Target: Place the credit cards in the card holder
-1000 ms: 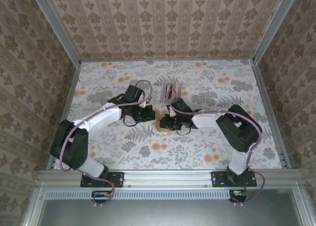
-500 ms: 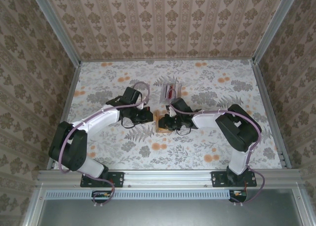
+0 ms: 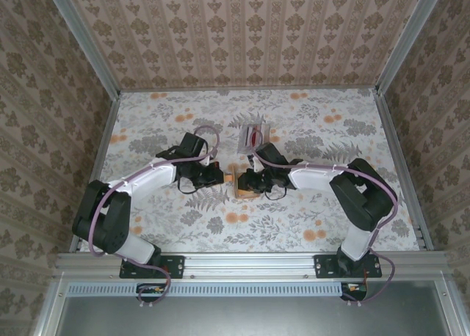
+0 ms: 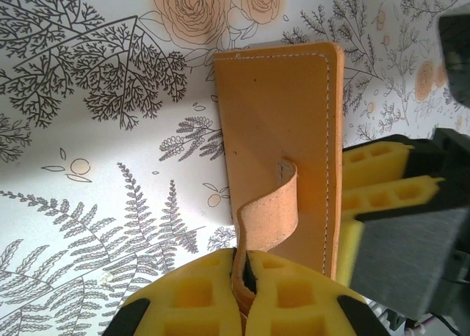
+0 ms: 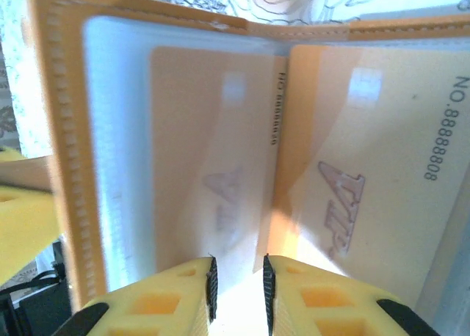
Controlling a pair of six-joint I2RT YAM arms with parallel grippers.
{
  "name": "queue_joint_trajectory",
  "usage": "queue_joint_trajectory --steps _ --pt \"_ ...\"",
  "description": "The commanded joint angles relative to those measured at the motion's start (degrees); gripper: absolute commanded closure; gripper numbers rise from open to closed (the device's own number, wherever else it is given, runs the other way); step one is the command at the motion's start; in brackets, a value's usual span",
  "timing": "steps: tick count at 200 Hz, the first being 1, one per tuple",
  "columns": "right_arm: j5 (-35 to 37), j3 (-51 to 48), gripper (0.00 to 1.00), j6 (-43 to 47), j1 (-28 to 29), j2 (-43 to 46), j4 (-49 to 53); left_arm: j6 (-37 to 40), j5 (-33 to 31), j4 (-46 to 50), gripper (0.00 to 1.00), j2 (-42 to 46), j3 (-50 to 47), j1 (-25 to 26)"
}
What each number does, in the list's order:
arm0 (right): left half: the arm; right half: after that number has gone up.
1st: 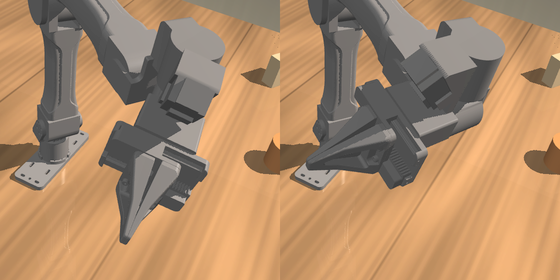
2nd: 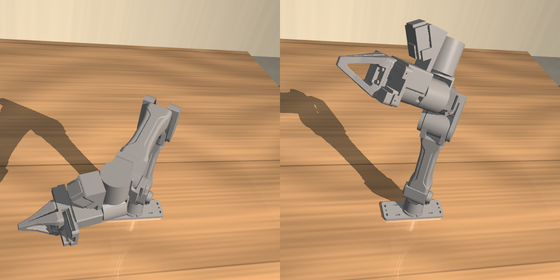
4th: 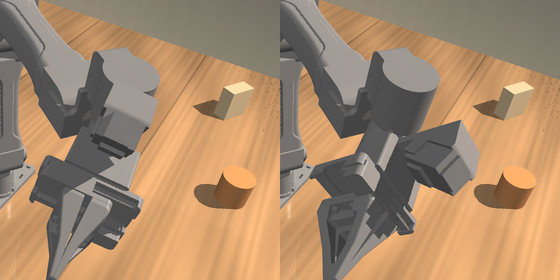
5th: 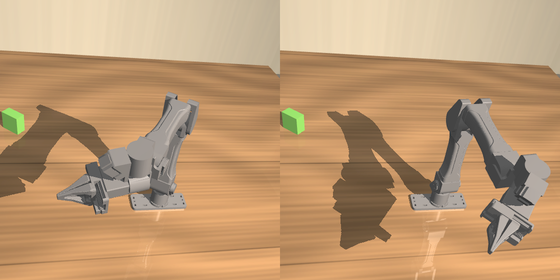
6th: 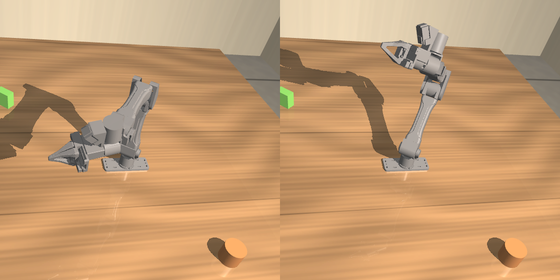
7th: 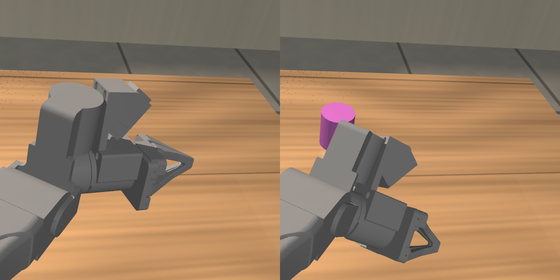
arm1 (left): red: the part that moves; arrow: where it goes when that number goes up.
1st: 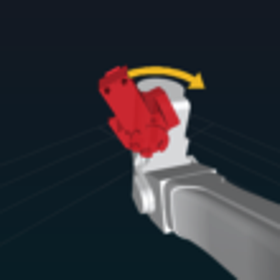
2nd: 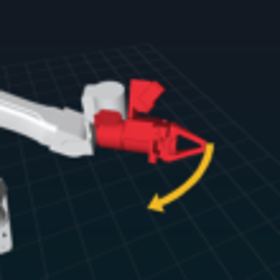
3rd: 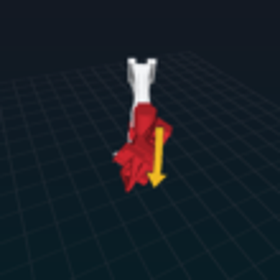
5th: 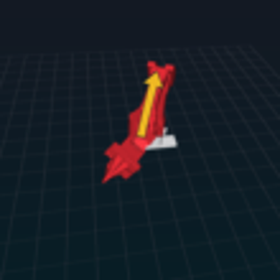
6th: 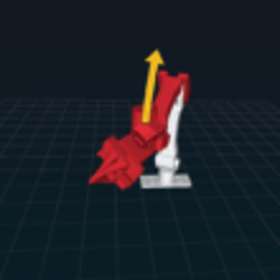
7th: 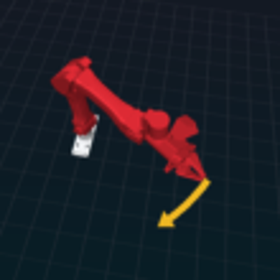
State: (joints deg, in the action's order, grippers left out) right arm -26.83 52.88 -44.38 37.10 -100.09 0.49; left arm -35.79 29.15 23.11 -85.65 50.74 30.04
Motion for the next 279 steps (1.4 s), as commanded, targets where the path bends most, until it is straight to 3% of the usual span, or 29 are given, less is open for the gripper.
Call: queue_joint_trajectory --steps 1,108,279 --pt "1.5 1.5 0.74 1.7 -0.4 2.4 3.2 1.6 0.0 -0.1 1.0 -0.6 -0.7 -0.4" --pt "-0.2 1.0 0.62 0.5 -0.5 3.7 0.0 1.6 0.3 0.0 1.0 -0.6 -0.6 -0.5" --pt "-0.6 0.7 0.61 0.1 -0.5 2.3 -1.0 1.5 0.4 -0.6 1.0 -1.0 -1.0 -0.4"
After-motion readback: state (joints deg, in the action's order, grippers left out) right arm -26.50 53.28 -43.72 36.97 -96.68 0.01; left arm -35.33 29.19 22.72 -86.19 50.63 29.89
